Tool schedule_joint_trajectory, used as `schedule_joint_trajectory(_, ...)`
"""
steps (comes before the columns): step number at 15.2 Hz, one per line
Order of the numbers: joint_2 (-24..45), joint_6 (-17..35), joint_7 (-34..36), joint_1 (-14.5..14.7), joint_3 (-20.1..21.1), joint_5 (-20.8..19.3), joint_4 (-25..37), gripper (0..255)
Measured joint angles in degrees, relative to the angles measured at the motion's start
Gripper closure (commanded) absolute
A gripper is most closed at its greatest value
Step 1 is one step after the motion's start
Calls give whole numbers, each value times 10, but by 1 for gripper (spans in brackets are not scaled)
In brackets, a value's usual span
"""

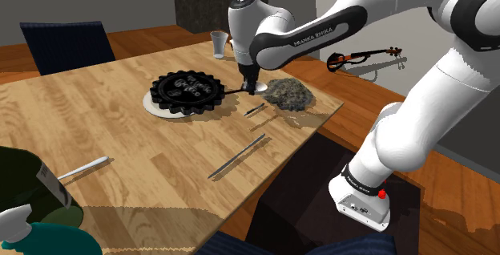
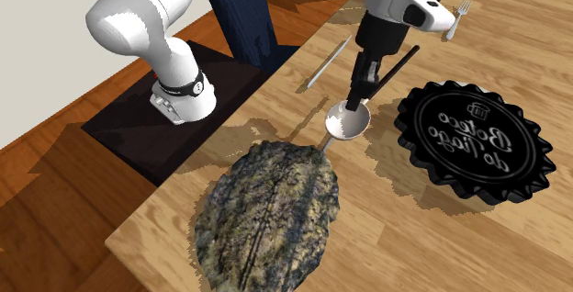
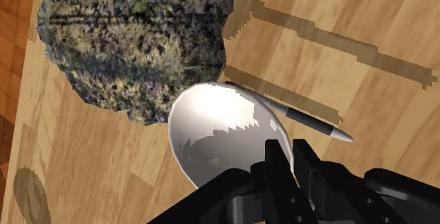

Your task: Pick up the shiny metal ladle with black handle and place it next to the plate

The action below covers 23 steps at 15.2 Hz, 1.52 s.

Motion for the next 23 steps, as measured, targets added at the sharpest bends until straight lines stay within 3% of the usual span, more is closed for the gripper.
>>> schedule_joint_trajectory(10, 42, 68, 31, -4, -2, -22, -32, 255)
schedule_joint_trajectory(17, 44, 74, 34, -4, -2, -24, -36, 255)
schedule_joint_trajectory(18, 44, 74, 34, -4, -2, -24, -36, 0)
schedule_joint_trajectory(23, 44, 74, 34, -4, -2, -24, -36, 0)
